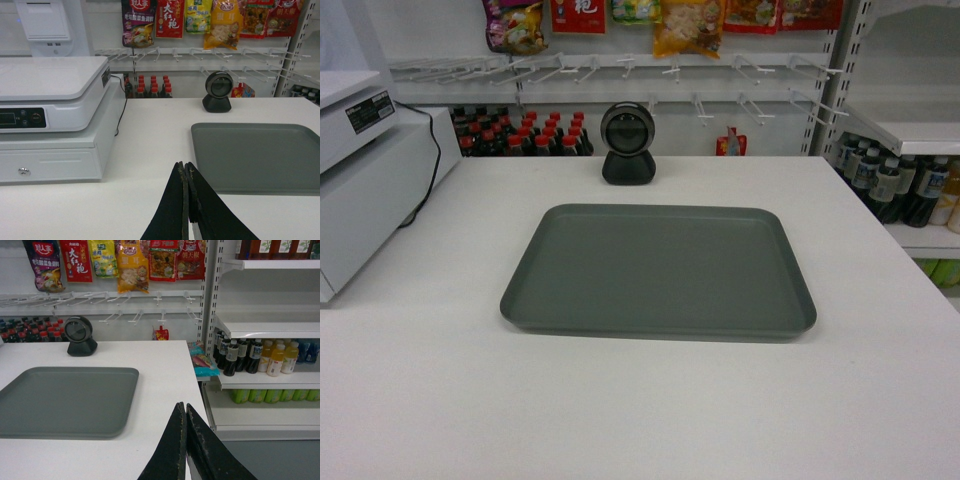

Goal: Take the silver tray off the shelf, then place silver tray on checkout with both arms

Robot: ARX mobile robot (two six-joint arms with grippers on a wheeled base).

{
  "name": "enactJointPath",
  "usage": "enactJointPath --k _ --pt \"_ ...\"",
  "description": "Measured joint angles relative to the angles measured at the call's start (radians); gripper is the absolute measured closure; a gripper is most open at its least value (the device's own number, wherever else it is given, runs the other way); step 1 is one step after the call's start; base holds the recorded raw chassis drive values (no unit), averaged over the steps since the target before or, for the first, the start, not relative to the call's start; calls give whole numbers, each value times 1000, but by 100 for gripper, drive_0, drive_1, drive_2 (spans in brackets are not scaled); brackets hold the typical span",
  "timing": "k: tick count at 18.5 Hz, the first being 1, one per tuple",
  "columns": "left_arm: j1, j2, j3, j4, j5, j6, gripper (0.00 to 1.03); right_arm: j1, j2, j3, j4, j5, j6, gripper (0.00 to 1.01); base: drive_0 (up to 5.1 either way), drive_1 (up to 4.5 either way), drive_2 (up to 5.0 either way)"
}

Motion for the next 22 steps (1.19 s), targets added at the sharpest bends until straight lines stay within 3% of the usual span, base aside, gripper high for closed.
enactJointPath --k 4,5,6,13,22 --pt "0 -67 0 -64 0 0 102 0 -69 0 -69 0 0 98 0 0 0" --pt "0 -125 3 -156 0 0 102 0 -93 0 -105 0 0 98 0 0 0" --pt "0 -211 0 -255 1 0 102 0 -189 0 -245 -1 0 98 0 0 0" --pt "0 -230 0 -245 3 0 102 0 -243 0 -251 -1 0 98 0 0 0" --pt "0 -230 0 -243 2 0 8 0 -243 0 -252 -1 -1 5 0 0 0"
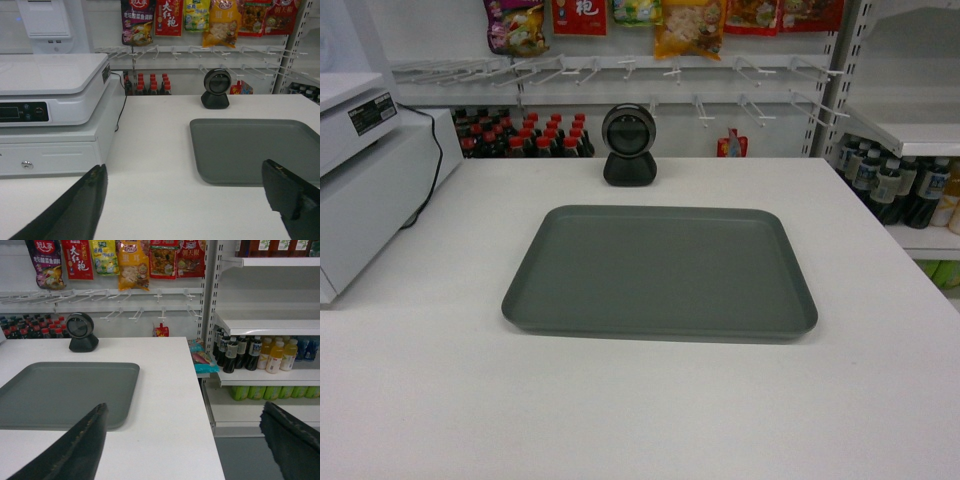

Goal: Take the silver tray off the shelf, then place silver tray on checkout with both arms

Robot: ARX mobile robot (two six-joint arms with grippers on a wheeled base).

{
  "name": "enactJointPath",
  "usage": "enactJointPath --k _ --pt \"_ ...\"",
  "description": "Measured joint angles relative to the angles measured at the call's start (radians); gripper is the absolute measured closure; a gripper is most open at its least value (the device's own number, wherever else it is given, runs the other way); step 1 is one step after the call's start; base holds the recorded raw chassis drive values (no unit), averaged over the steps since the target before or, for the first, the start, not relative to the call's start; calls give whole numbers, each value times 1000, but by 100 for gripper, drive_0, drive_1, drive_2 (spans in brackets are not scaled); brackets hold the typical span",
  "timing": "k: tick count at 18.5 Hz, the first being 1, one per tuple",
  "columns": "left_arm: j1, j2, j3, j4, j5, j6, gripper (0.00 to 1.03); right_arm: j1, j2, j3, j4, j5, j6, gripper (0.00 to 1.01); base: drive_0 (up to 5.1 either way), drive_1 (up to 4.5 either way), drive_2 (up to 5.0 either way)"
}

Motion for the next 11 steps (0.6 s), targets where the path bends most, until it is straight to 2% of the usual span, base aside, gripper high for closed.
enactJointPath --k 1,2,11 --pt "0 0 0 0 0 1 3 0 0 0 0 0 0 1 0 0 0" --pt "0 0 0 0 0 0 6 0 0 0 0 0 0 4 0 0 0" --pt "0 0 0 0 0 0 5 0 0 0 0 0 0 3 0 0 0"
